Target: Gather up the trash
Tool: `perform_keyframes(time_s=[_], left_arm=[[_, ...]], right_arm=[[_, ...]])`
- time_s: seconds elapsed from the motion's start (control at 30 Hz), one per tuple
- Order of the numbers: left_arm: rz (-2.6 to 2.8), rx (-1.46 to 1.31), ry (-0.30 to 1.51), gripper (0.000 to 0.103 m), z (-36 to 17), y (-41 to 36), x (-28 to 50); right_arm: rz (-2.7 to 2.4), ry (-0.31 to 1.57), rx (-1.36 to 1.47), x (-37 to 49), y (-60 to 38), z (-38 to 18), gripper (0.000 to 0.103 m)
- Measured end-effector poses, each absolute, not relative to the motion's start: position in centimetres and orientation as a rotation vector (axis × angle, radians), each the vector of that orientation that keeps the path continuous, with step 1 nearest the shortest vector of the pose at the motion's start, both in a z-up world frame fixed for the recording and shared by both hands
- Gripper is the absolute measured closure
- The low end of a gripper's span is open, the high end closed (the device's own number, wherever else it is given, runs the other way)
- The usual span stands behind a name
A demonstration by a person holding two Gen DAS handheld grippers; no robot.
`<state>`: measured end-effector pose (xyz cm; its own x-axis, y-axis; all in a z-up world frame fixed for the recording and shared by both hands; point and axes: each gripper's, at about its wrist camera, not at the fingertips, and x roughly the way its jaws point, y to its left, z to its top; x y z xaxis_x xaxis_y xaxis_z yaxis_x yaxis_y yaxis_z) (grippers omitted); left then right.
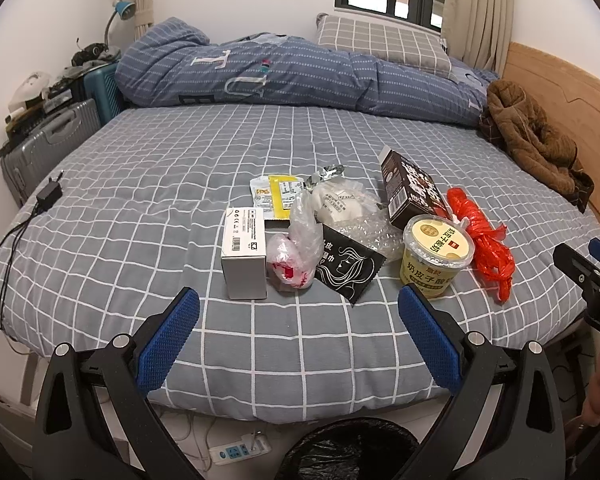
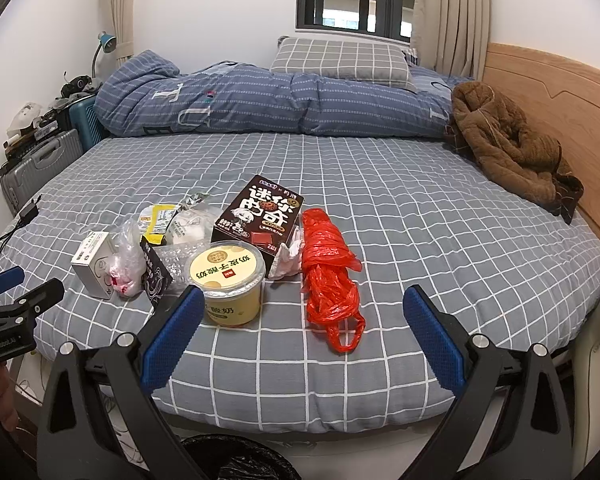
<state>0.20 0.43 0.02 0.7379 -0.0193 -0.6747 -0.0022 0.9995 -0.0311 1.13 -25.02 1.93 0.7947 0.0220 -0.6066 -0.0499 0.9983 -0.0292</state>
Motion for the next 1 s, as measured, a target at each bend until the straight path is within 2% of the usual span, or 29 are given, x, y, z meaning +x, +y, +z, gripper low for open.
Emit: perform_keyframes(time_s=[1.0], left_arm=[[-0.006,-0.025,0.74,0.006,0.32,0.56,0.59]], right_arm=[[0.033,0.651,-0.044,1.17,-24.84,1.88,0.008]])
